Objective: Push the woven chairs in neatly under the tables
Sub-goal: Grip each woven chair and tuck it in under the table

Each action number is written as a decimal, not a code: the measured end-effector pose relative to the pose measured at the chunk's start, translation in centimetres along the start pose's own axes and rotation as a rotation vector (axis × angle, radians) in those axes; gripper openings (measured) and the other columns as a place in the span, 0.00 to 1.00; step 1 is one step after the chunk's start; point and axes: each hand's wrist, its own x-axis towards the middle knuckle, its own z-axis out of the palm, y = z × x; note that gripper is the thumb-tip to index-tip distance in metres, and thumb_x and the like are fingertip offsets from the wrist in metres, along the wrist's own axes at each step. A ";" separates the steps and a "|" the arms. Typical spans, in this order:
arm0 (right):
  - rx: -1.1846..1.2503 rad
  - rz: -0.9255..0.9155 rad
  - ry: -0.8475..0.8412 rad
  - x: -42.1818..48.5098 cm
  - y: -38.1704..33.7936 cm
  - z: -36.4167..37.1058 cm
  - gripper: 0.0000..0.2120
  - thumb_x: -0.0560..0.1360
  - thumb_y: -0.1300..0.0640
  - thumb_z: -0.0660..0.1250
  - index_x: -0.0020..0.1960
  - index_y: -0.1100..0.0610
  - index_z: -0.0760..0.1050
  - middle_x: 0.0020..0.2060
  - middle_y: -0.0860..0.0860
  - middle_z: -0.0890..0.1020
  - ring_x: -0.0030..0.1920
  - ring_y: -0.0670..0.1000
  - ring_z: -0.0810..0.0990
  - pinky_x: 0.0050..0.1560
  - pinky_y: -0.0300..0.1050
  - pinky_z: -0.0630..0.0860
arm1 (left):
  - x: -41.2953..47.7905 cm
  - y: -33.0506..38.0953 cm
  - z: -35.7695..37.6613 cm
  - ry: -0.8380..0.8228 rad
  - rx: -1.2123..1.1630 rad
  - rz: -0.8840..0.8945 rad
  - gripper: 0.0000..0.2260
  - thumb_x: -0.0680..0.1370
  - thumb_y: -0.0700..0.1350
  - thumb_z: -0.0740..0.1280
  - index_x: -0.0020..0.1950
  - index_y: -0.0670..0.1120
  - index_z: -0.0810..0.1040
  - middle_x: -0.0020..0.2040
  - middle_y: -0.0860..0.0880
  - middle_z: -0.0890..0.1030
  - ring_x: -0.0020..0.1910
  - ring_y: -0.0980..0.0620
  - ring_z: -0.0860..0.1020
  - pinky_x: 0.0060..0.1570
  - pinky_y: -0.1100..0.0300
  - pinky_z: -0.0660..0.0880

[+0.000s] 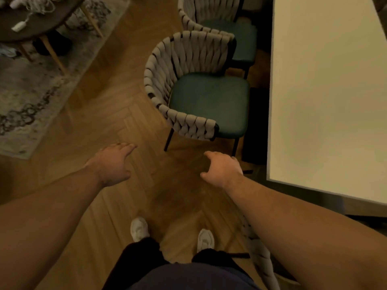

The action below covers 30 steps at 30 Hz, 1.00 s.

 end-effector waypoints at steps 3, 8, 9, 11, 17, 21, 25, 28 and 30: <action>0.034 0.059 0.004 4.2 -1.7 -1.1 0.39 0.80 0.41 0.71 0.86 0.44 0.59 0.82 0.49 0.69 0.80 0.56 0.67 0.83 0.63 0.58 | 6.1 -2.9 -2.6 0.014 0.027 0.089 0.46 0.73 0.55 0.75 0.87 0.51 0.56 0.83 0.46 0.65 0.81 0.44 0.63 0.78 0.49 0.64; 0.124 0.213 0.035 11.0 -5.6 -2.4 0.39 0.78 0.40 0.72 0.85 0.44 0.61 0.81 0.48 0.70 0.80 0.55 0.68 0.82 0.65 0.58 | 16.6 -7.5 -7.5 0.006 0.062 0.249 0.46 0.76 0.55 0.75 0.87 0.52 0.53 0.85 0.48 0.60 0.84 0.44 0.58 0.81 0.49 0.60; 0.147 0.252 0.053 12.1 -6.5 -2.5 0.39 0.78 0.39 0.72 0.85 0.44 0.61 0.80 0.48 0.71 0.80 0.55 0.68 0.82 0.65 0.58 | 18.5 -8.3 -8.5 -0.006 0.074 0.290 0.46 0.76 0.55 0.75 0.87 0.52 0.53 0.86 0.48 0.59 0.84 0.44 0.57 0.81 0.49 0.59; 0.183 0.321 0.080 14.0 -8.6 -2.6 0.39 0.78 0.39 0.72 0.84 0.44 0.62 0.80 0.48 0.71 0.80 0.55 0.69 0.82 0.65 0.58 | 21.6 -10.3 -10.5 -0.033 0.125 0.348 0.46 0.77 0.55 0.75 0.87 0.53 0.51 0.86 0.49 0.57 0.85 0.45 0.55 0.81 0.47 0.58; 0.307 0.428 0.082 17.3 -13.7 -4.3 0.40 0.78 0.41 0.72 0.85 0.45 0.60 0.82 0.48 0.69 0.81 0.54 0.65 0.83 0.65 0.56 | 30.5 -14.4 -16.3 -0.114 0.327 0.463 0.45 0.77 0.54 0.73 0.87 0.53 0.50 0.87 0.50 0.55 0.85 0.45 0.53 0.82 0.48 0.56; 0.341 0.433 0.038 20.7 -13.9 -5.6 0.40 0.78 0.40 0.70 0.86 0.46 0.59 0.83 0.49 0.66 0.82 0.55 0.63 0.83 0.65 0.54 | 37.0 -14.7 -19.2 -0.169 0.388 0.510 0.43 0.80 0.50 0.70 0.88 0.53 0.46 0.88 0.49 0.49 0.86 0.46 0.47 0.83 0.49 0.52; 0.257 0.393 0.014 26.4 -13.7 -7.9 0.40 0.77 0.41 0.69 0.85 0.47 0.60 0.82 0.49 0.68 0.80 0.56 0.66 0.81 0.66 0.56 | 43.1 -16.1 -21.4 -0.145 0.414 0.517 0.44 0.80 0.50 0.70 0.88 0.54 0.45 0.88 0.49 0.49 0.86 0.45 0.47 0.83 0.48 0.52; 0.271 0.411 -0.005 30.0 -14.2 -10.1 0.42 0.77 0.43 0.70 0.86 0.48 0.57 0.83 0.49 0.65 0.82 0.56 0.63 0.82 0.69 0.52 | 46.9 -16.8 -23.5 -0.161 0.439 0.537 0.44 0.80 0.50 0.70 0.88 0.55 0.46 0.88 0.50 0.49 0.86 0.46 0.47 0.83 0.48 0.52; 0.293 0.423 -0.015 32.0 -14.9 -11.7 0.42 0.78 0.42 0.70 0.87 0.47 0.56 0.84 0.49 0.64 0.83 0.56 0.61 0.83 0.69 0.50 | 49.4 -16.9 -25.1 -0.193 0.482 0.568 0.44 0.79 0.51 0.70 0.87 0.55 0.46 0.88 0.50 0.49 0.86 0.46 0.47 0.83 0.48 0.52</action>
